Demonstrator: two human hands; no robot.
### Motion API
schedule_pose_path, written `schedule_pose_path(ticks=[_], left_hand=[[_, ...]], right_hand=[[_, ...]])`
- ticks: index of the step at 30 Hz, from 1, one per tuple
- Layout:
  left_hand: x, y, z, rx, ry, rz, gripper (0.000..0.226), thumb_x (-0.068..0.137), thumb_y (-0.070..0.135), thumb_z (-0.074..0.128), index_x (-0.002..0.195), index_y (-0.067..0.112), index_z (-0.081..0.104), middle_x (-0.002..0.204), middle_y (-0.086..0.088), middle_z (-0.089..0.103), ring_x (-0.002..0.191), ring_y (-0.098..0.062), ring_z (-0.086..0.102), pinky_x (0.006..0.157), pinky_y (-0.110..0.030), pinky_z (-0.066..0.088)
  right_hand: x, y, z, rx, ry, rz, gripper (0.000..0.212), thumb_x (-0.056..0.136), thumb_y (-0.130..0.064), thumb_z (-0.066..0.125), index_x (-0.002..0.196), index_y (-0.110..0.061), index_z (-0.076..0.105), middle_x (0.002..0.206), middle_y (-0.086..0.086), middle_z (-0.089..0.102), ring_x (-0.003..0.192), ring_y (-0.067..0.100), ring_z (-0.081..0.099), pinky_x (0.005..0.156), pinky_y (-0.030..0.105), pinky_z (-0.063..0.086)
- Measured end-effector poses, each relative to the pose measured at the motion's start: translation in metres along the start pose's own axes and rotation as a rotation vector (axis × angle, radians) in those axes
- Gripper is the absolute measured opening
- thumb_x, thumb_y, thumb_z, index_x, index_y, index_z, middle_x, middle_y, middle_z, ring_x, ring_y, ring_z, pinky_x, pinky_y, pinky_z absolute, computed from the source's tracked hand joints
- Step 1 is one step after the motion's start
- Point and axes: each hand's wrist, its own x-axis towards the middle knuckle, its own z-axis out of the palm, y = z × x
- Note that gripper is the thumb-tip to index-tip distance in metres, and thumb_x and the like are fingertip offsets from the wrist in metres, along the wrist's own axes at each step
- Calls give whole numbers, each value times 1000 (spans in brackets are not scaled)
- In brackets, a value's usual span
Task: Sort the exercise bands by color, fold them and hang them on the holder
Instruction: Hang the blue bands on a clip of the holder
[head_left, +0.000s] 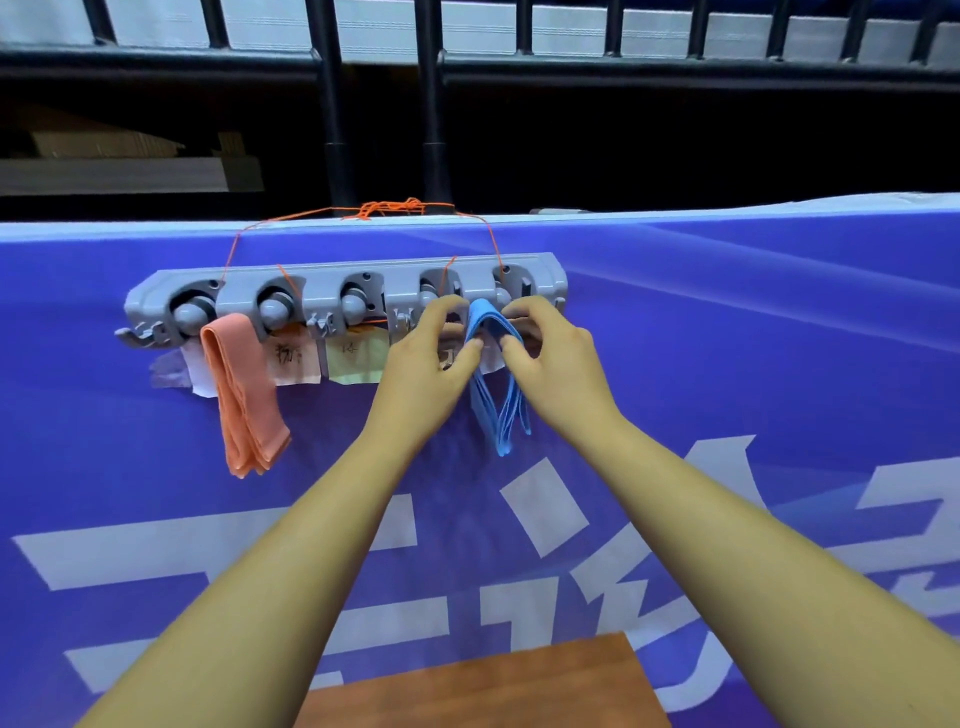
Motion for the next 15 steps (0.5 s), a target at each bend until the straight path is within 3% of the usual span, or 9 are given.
schedule_pose_path(ticks=[3,7,11,15], left_hand=[[-2,-3,-3,-9,-14,11,30,93,22,59,120,33,55,98,9,70,89,-1,66,81,-21,53],[-12,-8,-2,-4,-54,15,35,92,21,61,124,30,53,98,8,69,90,0,65,80,-15,51],[-32,-25,-1,-19,-38,-76,25,91,27,64,114,24,53,102,8,66,96,0,62,84,-14,48],[-78,-56,0,72,-70,-149,19,92,25,60,110,19,56,97,6,62,90,-3,58,71,-3,40]], right_hand=[[-8,6,4,33,11,10,15,91,-15,57,103,-24,60,97,-11,71,95,6,66,82,31,53],[-21,9,7,44,-23,2,23,94,-19,57,116,-26,58,112,-14,69,109,1,62,90,23,50],[-43,16,0,71,-65,55,31,96,-31,55,126,-23,56,122,-12,66,116,-1,58,99,21,45],[-95,45,-9,61,-64,211,34,100,-40,48,128,-23,57,122,-13,63,114,-3,55,96,18,42]])
